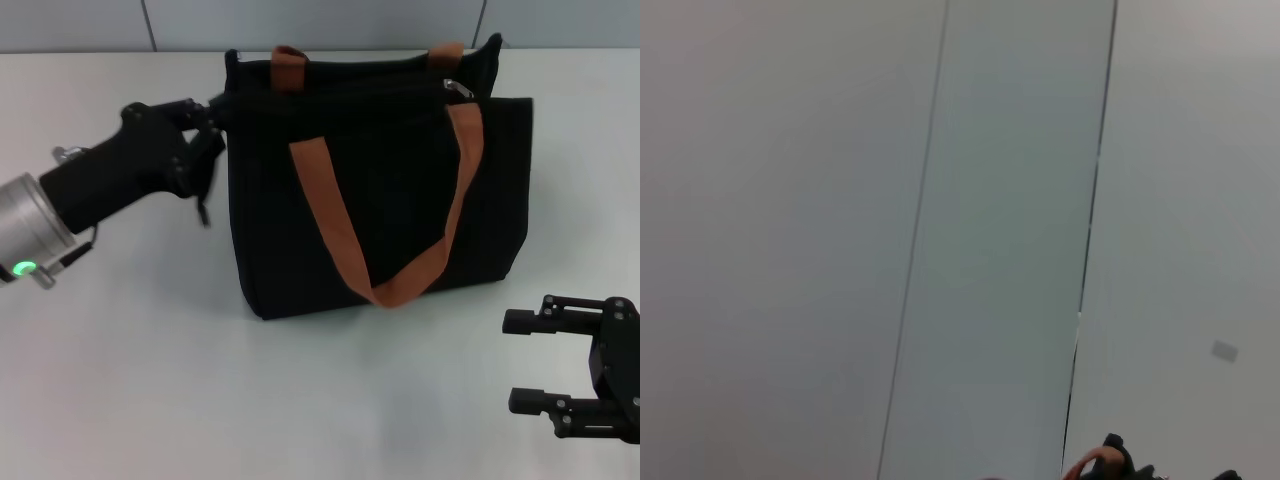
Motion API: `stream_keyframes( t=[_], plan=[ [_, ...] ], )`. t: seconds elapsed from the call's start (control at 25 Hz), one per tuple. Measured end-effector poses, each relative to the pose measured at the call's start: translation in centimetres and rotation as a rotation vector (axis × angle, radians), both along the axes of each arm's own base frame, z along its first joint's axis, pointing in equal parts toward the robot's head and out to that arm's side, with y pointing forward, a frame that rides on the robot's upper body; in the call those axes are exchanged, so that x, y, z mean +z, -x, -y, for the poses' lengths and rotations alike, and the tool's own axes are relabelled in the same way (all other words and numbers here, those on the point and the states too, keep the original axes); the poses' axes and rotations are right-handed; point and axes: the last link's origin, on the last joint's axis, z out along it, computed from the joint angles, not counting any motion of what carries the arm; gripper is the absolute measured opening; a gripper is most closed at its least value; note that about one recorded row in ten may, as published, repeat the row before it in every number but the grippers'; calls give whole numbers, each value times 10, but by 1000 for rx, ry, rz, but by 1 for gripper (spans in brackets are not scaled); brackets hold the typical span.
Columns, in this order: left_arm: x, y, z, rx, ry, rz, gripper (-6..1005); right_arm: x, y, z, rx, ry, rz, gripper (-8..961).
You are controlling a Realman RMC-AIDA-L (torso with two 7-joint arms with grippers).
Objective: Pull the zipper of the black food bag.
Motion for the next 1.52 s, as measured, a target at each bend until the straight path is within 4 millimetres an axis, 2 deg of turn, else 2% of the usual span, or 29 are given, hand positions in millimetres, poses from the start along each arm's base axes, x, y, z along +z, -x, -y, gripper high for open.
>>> stream_keyframes(
  t=[0.08,0.12,0.28,0.48,0.56,0.6,0.64,0.76,1.04,1.16,1.52],
  plan=[
    [3,1,0,7,6,1,135,-1,1,-1,1,1,-1,720],
    [16,6,-1,32,53,11,137,-2,1,-1,1,1,-2,722],
    [37,9,4,24,136,39,207,-10,3,-5,-13,-9,1,731],
    [57,1,31,-127,258,94,294,-21,10,-10,-12,-17,-3,742],
    [54,-1,44,-196,303,94,329,-25,13,-10,-3,-23,-8,746],
    [41,-1,54,-234,357,60,346,-26,14,-10,2,-26,-10,748],
    [41,-1,54,-234,357,60,387,-27,15,-11,5,-28,-10,751],
    [14,-1,69,-291,446,-26,509,-30,16,-12,7,-22,-7,757],
    [-17,8,81,-290,482,-137,805,-42,10,-5,6,-25,7,773],
    [-22,10,84,-285,473,-145,748,-45,8,-3,1,-24,11,779],
    [-25,10,88,-281,472,-132,749,-50,9,-1,23,18,34,799]
  ],
)
